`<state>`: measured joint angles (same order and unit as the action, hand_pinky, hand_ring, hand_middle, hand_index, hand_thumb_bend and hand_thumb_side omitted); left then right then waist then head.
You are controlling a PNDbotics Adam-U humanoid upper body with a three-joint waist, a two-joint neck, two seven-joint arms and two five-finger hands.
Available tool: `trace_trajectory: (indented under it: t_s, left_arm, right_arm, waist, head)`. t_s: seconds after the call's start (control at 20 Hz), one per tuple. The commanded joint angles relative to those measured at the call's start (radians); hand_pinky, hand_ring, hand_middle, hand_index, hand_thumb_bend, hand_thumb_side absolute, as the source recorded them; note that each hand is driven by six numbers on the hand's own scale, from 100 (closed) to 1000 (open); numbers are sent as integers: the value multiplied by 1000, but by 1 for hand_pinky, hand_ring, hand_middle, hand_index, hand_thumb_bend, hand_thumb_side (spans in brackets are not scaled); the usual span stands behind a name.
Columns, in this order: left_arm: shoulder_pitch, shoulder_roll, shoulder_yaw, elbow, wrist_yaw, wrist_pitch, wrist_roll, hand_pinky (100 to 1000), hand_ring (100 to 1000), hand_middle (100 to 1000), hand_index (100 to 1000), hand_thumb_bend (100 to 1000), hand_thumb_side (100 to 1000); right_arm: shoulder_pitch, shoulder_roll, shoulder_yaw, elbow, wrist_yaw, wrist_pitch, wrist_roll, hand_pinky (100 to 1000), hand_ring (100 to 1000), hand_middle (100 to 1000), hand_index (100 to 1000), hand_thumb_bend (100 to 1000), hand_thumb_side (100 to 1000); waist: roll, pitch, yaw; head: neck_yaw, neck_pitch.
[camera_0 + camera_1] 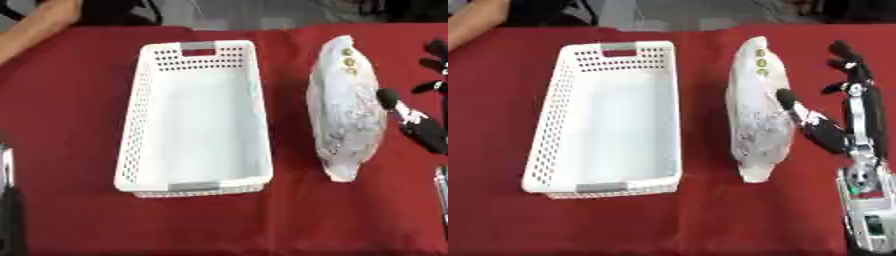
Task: Pick up objects on the table and place them in the box.
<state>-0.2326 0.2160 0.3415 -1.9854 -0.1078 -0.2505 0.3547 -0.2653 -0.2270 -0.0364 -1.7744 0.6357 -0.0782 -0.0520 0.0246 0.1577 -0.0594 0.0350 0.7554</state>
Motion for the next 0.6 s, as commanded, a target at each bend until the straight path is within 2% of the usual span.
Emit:
trace_trajectory:
  t_s: [0.05, 0.6]
  left_arm:
    - [-3, 13, 0, -15, 0, -3, -2, 606, 603, 727, 805, 100, 1000]
    - [-3, 13, 0, -15, -1, -3, -1, 605, 603, 727, 805, 100, 1000]
  right_arm:
    - [-4, -5, -2, -13, -2, 0, 3, 566, 850, 897, 1000, 724, 763]
    - [-4, -4, 1, -11, -2, -2, 8, 568, 853, 898, 1000, 738, 761]
  waist:
    - [1, -11, 1]
    - [1, -11, 0]
  head:
    - [-7, -15]
    - [-7, -17]
